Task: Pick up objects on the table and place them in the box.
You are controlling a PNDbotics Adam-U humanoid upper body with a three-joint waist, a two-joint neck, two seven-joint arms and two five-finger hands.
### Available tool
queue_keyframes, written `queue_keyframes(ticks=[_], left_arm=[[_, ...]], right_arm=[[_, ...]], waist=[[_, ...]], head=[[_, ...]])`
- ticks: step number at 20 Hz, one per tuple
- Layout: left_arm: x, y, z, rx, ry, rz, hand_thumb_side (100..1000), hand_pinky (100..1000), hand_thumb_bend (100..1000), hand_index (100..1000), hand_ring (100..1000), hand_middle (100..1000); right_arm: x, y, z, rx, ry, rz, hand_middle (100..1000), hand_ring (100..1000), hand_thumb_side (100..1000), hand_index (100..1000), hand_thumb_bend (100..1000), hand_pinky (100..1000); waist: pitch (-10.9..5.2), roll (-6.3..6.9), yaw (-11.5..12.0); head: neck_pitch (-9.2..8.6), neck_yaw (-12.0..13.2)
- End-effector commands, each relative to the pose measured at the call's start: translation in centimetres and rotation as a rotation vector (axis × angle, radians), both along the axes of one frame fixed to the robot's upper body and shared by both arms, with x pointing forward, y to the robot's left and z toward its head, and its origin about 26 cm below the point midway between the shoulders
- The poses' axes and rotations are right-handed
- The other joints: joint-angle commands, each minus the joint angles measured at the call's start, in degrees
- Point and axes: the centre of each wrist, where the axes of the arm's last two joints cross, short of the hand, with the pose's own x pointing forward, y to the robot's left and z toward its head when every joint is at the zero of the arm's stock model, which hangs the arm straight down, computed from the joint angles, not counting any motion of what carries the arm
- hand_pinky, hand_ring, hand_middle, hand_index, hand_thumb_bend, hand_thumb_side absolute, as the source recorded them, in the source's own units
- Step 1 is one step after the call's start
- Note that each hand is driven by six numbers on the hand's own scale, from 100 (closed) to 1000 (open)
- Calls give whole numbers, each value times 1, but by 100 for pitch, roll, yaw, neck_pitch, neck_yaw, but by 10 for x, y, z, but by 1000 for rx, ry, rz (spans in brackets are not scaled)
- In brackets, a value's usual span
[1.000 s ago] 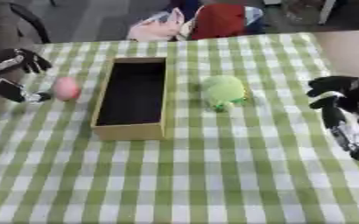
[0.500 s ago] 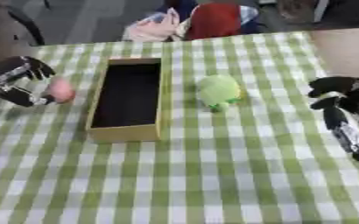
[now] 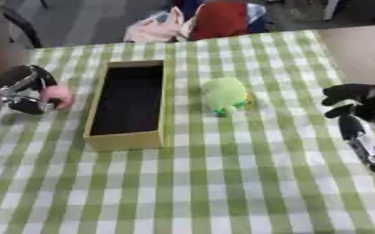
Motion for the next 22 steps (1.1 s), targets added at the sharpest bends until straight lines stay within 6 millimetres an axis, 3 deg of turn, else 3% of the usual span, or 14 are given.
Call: queue_keyframes(ticks=[1, 6, 10, 13, 17, 22], left_arm=[[1, 3, 16, -23, -134, 31, 100, 531, 107, 517, 448, 433], [2, -14, 47, -99, -176, -59, 126, 538, 100, 522, 454, 437], [2, -42, 79, -146, -197, -198, 150, 542, 100, 524, 457, 440], [1, -66, 92, -148, -183, -311, 163, 544, 100, 528, 461, 445], [2, -93, 93, -114, -119, -434, 173, 547, 100, 538, 469, 455], [0, -111, 75, -52, -18, -518, 196, 551, 135, 553, 479, 467]], right_arm=[[0, -3, 9, -17, -26, -1, 680, 893, 438, 848, 100, 704], [-1, -4, 8, -11, -22, -5, 681, 893, 433, 848, 100, 704], [-1, -4, 7, -9, -20, -4, 681, 893, 429, 848, 100, 704], [-1, -4, 8, -7, -21, -3, 681, 893, 428, 848, 100, 704], [-1, -3, 8, -6, -22, 0, 681, 893, 429, 848, 100, 704], [-1, -4, 7, -5, -20, -3, 681, 893, 430, 848, 100, 704]], waist=[[-77, -22, 15], [-124, -41, 44], [-154, -59, 38], [-170, -67, 9], [-176, -71, -32], [-178, -72, -28]], head=[[-43, -13], [-18, -38], [-10, -35], [-14, -26], [-17, -11], [-28, -46]])
